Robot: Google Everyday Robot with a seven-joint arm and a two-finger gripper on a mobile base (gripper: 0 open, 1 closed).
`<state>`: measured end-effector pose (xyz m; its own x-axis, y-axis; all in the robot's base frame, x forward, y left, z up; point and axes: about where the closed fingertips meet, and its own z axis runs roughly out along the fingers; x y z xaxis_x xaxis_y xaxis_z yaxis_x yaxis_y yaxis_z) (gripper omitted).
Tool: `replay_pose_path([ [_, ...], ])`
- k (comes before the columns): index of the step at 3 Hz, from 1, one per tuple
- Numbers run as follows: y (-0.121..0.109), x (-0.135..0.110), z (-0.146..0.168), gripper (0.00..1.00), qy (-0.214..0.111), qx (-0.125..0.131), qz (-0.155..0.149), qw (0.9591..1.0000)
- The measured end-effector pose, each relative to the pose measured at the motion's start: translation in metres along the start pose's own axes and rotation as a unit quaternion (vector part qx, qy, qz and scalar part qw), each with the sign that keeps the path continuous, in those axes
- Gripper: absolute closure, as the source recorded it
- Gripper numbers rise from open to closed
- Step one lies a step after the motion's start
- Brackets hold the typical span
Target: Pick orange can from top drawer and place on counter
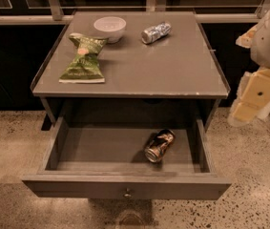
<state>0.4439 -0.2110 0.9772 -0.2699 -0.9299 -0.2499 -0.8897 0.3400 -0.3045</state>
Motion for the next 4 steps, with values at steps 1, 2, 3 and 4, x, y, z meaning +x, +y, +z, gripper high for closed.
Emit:
replay_pose_path([
  [1,0.028,0.003,0.01,0.0,-0.019,0.038,0.1,0.9941],
  [2,0.062,0.017,0.049,0.0,-0.038,0.041,0.222,0.9734],
  [3,0.07,0.029,0.075,0.0,-0.037,0.043,0.27,0.9613],
  [4,0.07,0.029,0.075,0.0,-0.037,0.044,0.27,0.9613],
])
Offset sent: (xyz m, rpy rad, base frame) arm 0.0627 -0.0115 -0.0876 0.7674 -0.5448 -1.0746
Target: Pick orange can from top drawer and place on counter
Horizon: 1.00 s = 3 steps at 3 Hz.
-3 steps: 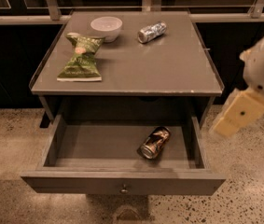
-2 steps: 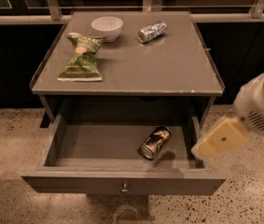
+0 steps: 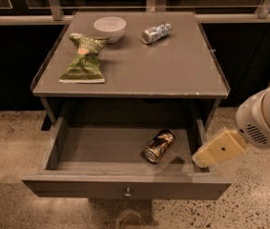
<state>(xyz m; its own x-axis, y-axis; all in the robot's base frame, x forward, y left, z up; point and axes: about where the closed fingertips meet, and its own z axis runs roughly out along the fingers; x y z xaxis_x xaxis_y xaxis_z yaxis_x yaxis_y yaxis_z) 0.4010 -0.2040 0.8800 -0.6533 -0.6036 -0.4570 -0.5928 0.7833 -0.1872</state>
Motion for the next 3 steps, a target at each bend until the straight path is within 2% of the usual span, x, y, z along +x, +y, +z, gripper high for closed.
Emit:
replay_pose_path([
  [1,-0.003,0.007,0.014,0.0,-0.021,0.004,0.059,0.998],
  [2,-0.014,0.033,0.05,0.0,-0.044,0.024,0.172,0.9838],
  [3,-0.025,0.019,0.049,0.0,-0.079,0.039,0.212,0.9732],
])
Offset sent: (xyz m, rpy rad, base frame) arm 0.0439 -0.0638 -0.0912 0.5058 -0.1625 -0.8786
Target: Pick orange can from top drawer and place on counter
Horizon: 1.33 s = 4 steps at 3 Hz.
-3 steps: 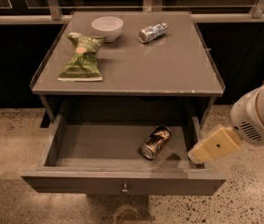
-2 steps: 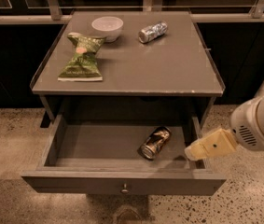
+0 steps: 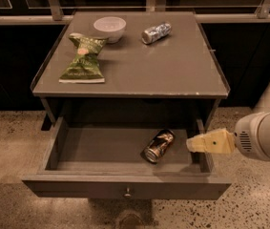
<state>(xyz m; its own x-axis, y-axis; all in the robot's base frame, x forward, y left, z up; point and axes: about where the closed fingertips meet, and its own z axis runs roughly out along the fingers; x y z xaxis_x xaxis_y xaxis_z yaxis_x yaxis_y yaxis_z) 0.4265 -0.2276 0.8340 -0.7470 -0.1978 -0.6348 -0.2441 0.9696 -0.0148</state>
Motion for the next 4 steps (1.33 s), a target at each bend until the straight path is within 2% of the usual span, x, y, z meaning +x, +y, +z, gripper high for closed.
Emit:
replay_pose_path([
  [1,0.0,0.0,0.0,0.0,0.0,0.0,0.0,1.0],
  [2,-0.002,0.003,0.012,0.0,-0.012,-0.011,0.066,0.9977],
  [3,0.004,0.003,0.044,0.0,-0.01,-0.074,0.146,0.9865],
  [4,0.025,-0.007,0.073,0.0,-0.014,-0.163,0.191,0.9679],
])
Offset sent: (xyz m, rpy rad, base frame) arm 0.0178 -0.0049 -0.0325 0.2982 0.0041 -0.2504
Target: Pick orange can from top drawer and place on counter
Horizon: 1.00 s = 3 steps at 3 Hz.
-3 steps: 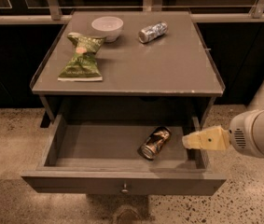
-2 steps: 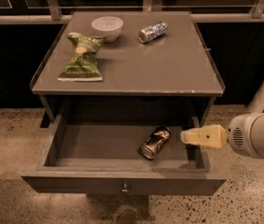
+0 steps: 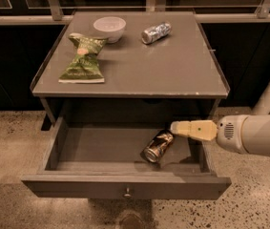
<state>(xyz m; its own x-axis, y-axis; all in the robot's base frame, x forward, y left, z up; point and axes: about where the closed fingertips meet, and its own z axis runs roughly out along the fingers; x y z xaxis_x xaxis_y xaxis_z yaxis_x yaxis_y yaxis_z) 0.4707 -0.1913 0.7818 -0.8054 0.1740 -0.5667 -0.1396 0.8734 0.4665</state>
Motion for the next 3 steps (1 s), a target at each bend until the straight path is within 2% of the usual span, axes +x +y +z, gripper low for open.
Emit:
replay_pose_path([
  [1,0.003,0.001,0.006,0.0,0.001,-0.016,0.019,0.9997],
  [2,0.003,0.001,0.006,0.0,0.001,-0.016,0.018,0.9997],
  [3,0.003,0.007,0.02,0.0,0.004,-0.003,0.013,0.9999],
])
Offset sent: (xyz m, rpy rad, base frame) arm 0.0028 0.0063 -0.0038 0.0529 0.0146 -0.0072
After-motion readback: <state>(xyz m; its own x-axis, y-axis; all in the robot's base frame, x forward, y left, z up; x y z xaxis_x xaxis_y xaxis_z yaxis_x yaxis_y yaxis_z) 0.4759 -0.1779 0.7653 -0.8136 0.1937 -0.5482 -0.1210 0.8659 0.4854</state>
